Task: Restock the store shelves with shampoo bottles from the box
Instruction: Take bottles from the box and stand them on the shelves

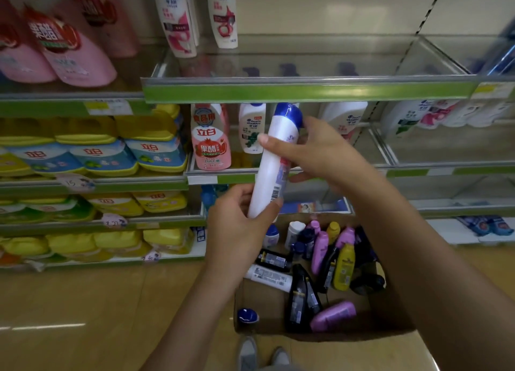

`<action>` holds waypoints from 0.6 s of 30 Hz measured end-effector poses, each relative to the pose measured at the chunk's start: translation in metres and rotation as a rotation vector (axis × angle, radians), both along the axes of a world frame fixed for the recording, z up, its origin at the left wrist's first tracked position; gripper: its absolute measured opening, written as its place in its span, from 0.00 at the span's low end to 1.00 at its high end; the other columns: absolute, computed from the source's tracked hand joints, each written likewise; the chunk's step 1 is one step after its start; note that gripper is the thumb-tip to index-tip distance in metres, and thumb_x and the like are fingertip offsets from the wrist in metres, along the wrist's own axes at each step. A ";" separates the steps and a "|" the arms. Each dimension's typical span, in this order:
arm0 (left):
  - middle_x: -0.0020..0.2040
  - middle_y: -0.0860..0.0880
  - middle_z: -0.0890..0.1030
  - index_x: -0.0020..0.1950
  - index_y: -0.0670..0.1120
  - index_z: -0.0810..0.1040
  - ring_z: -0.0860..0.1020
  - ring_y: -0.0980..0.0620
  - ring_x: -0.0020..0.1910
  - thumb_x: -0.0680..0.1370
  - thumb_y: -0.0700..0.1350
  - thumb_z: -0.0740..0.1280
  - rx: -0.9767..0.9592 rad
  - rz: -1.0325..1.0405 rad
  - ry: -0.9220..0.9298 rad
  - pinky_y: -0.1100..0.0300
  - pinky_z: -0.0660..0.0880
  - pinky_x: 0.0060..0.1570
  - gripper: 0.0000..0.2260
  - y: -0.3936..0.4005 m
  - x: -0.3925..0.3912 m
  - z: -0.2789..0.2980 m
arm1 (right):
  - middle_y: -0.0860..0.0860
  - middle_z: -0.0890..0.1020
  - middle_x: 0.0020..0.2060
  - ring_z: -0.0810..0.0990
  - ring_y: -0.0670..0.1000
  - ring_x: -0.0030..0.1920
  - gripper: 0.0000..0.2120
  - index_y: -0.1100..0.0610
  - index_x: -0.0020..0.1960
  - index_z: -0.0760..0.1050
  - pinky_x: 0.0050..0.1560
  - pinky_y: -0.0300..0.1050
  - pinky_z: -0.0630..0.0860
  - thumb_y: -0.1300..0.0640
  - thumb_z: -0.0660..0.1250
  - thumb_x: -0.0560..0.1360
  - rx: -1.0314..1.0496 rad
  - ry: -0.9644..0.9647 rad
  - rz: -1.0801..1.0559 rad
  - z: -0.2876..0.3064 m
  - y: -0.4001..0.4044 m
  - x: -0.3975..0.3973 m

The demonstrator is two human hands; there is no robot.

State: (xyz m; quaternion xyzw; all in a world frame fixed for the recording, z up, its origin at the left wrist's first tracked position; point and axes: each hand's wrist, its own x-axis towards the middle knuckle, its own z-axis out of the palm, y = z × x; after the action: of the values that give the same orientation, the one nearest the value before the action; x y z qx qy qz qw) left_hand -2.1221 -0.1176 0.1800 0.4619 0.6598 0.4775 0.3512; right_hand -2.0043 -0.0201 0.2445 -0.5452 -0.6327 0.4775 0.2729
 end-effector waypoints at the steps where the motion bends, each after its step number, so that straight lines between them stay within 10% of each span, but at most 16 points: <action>1: 0.47 0.56 0.82 0.51 0.54 0.75 0.81 0.59 0.42 0.70 0.51 0.74 0.036 0.028 0.074 0.60 0.80 0.40 0.13 -0.002 0.003 0.001 | 0.48 0.80 0.44 0.82 0.45 0.41 0.21 0.51 0.57 0.71 0.32 0.39 0.81 0.45 0.74 0.70 0.003 0.010 -0.028 -0.001 -0.001 -0.002; 5: 0.49 0.58 0.81 0.52 0.56 0.74 0.81 0.62 0.45 0.69 0.54 0.74 0.079 -0.005 0.066 0.66 0.78 0.41 0.15 -0.006 0.004 0.006 | 0.54 0.82 0.47 0.84 0.51 0.41 0.21 0.55 0.59 0.73 0.37 0.47 0.83 0.53 0.76 0.70 -0.015 0.141 -0.072 0.003 -0.003 -0.002; 11: 0.53 0.43 0.83 0.60 0.43 0.75 0.83 0.45 0.51 0.65 0.44 0.73 -0.174 -0.303 -0.824 0.52 0.80 0.51 0.23 -0.005 -0.001 0.021 | 0.59 0.83 0.52 0.84 0.58 0.49 0.12 0.58 0.57 0.75 0.47 0.54 0.83 0.61 0.70 0.74 -0.083 0.417 0.026 0.015 -0.008 0.008; 18: 0.46 0.53 0.83 0.55 0.50 0.77 0.81 0.58 0.44 0.66 0.41 0.78 0.108 0.024 -0.225 0.60 0.80 0.41 0.20 -0.006 0.016 0.019 | 0.56 0.85 0.49 0.86 0.53 0.47 0.13 0.60 0.57 0.77 0.44 0.47 0.82 0.59 0.71 0.74 -0.069 0.446 0.079 0.023 -0.012 0.020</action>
State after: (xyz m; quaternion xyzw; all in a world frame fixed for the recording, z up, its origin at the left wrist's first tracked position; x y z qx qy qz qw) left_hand -2.1065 -0.1233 0.1995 0.4158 0.5949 0.5652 0.3921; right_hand -1.9848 -0.0326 0.2671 -0.4099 -0.5607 0.6180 0.3683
